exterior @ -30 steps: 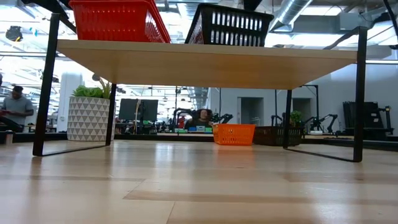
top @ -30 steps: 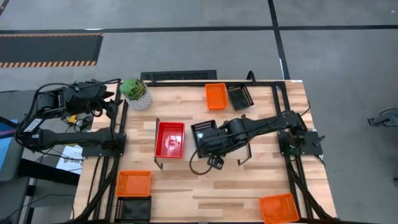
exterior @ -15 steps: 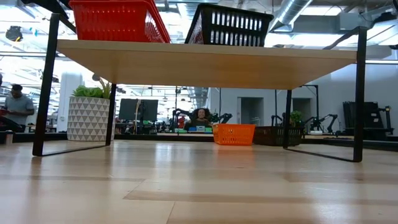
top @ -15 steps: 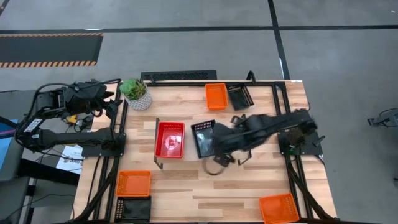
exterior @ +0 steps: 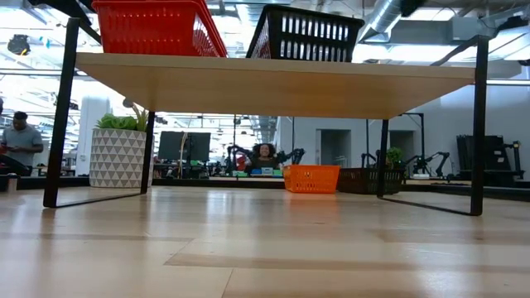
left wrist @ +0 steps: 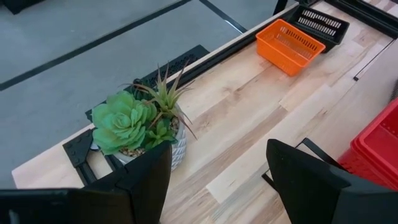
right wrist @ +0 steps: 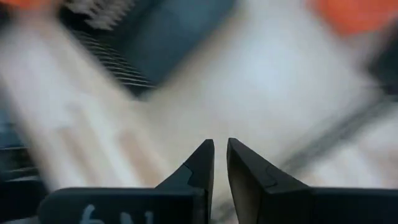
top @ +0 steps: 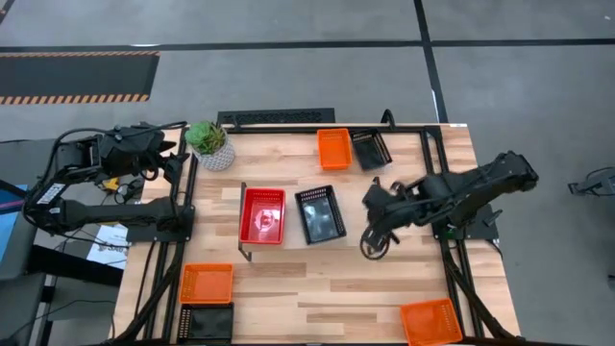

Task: Stack baskets on shelf by color
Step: Put the middle black bin on the shelf

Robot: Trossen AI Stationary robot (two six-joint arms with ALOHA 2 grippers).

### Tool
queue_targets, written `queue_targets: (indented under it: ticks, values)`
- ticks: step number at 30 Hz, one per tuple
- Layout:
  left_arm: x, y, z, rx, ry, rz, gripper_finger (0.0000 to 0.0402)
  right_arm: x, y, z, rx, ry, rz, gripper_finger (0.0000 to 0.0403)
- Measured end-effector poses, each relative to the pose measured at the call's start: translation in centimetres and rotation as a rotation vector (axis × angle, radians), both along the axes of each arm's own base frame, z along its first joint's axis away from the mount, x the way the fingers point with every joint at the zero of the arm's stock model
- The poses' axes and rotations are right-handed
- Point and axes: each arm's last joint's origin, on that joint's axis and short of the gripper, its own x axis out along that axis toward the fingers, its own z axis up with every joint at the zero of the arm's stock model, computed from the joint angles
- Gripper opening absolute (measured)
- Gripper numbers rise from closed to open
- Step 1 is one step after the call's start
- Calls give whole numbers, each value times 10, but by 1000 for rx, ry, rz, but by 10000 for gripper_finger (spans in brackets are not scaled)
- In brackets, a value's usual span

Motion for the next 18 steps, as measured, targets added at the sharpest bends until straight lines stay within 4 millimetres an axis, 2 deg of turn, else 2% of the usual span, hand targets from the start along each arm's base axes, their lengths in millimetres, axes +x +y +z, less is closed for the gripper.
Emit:
queue_targets:
  ticks: [3, 7, 13, 18]
  values:
    - [0, 0, 0, 14, 5, 16, 249, 11, 5, -11, 44, -50, 5, 65]
    - [0, 0, 0, 14, 5, 16, 249, 29, 11, -36, 1, 57, 12, 65]
    - [0, 0, 0, 14, 4, 17, 249, 54, 13, -63, -19, 136, 49, 65]
    - [0, 0, 0, 12, 3, 19, 249, 67, 13, -71, -5, 117, 87, 65]
